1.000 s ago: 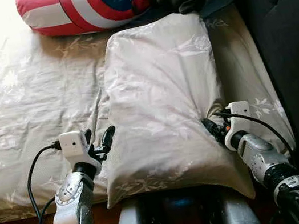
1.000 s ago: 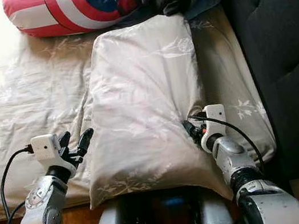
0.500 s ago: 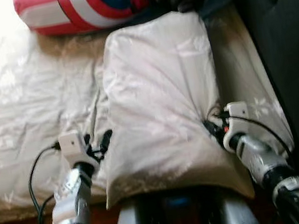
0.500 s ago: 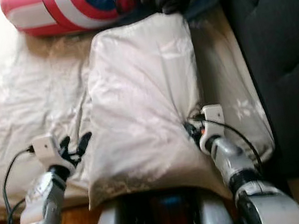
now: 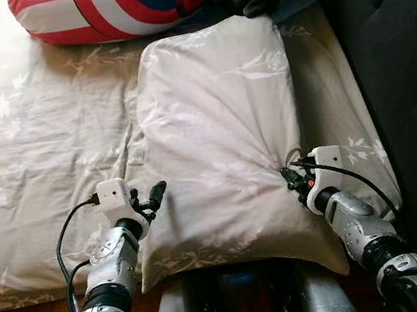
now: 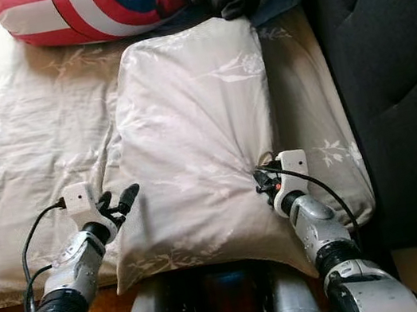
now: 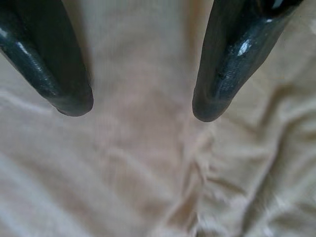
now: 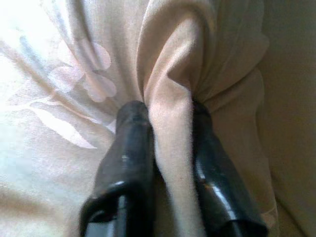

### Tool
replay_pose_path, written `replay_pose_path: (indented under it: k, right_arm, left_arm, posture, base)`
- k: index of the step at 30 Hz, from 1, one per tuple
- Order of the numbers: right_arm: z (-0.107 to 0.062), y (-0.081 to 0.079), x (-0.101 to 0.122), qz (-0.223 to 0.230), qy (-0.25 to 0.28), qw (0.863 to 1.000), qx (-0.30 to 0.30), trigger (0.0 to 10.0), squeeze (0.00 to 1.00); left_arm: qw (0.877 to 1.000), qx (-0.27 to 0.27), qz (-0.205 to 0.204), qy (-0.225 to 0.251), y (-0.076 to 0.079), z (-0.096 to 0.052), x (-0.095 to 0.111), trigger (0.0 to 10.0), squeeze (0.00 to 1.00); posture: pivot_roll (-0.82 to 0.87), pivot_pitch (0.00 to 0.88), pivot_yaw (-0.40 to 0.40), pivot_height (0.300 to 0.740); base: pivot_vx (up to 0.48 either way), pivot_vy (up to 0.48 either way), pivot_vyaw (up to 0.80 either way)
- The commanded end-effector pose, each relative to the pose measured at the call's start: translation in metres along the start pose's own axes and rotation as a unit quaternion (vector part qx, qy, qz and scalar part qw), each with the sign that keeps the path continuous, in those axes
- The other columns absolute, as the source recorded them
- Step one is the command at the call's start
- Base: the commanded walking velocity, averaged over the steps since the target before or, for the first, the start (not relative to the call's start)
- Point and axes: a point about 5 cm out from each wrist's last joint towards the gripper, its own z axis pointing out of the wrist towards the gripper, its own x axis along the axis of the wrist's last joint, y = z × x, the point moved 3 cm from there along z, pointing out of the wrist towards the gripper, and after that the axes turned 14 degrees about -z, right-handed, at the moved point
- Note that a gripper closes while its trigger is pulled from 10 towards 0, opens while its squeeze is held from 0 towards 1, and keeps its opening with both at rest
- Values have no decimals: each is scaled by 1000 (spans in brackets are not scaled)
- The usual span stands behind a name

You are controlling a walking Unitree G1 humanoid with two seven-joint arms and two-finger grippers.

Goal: Clean up the room

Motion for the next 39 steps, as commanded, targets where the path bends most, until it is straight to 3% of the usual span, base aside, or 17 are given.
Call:
replay_pose_path:
  k: [1,9,13,14,15,27,28,29,38,39]
  right_arm:
    - [-16,-22,-66,17,-108,993,38,0,0]
    - [-19,-21,-67,17,-100,994,45,0,0]
    - [-21,-20,-69,17,-98,994,47,0,0]
    - [-22,-20,-69,17,-99,994,48,0,0]
    - [-22,-21,-71,17,-100,994,49,0,0]
    - [-25,-21,-74,12,-102,993,53,0,0]
    - [-26,-19,-73,10,-102,993,54,0,0]
    - [-26,-18,-72,9,-101,993,54,0,0]
    - [-29,-10,-69,3,-97,994,52,0,0]
    - [-31,-7,-69,1,-96,994,52,0,0]
  left_arm:
    - [999,14,-27,-24,-8,-6,-18,10000,0]
    - [999,13,3,-39,-5,-7,-29,10000,0]
    - [999,24,18,-27,-7,-6,-24,10000,0]
    - [999,27,20,-20,-8,-5,-20,10000,459]
    - [999,31,12,-7,-10,-5,-14,10000,1000]
    - [999,38,-5,-12,-16,-5,-10,10000,1000]
    - [999,35,-4,-36,-17,-7,-20,10000,212]
    - [998,34,-6,-45,-18,-9,-24,10000,0]
    - [996,37,-26,-77,-20,-15,-44,10000,0]
    - [994,32,-56,-90,-18,-17,-51,10000,0]
  posture:
    - [-5,444,-1,644]
    - [-32,489,-23,644]
    - [-33,501,-29,644]
    - [-33,501,-29,644]
    - [-36,504,-34,644]
    - [-56,498,-51,644]
    - [-62,499,-55,644]
    - [-71,499,-61,644]
    - [-99,508,-86,644]
    - [-108,513,-96,644]
  base:
    - [0,0,0]
    - [0,0,0]
    - [0,0,0]
    - [0,0,0]
    - [0,0,0]
    - [0,0,0]
    - [0,0,0]
    - [0,0,0]
    - [0,0,0]
    - [0,0,0]
